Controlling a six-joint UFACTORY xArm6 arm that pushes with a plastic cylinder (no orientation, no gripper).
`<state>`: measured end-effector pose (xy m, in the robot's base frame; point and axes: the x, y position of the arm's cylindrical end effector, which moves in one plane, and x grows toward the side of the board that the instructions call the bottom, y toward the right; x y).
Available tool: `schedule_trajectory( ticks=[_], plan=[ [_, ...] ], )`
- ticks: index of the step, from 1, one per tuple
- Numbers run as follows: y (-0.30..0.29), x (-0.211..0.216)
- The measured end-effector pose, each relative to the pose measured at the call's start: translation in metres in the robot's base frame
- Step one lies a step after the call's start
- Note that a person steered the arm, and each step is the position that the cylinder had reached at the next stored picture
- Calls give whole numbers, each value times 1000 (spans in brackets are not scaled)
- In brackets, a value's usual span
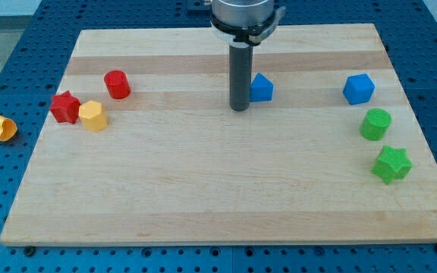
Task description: Push blue triangle towards the yellow hexagon
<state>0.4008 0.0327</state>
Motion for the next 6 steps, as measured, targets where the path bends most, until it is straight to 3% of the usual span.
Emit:
schedule_trajectory(
  ticks=[1, 2, 3, 4, 5, 6],
  plan=[
    [109, 0],
    [125, -32],
    [39, -43],
    [-68, -4],
    [1, 3],
    [-9, 11]
  ],
)
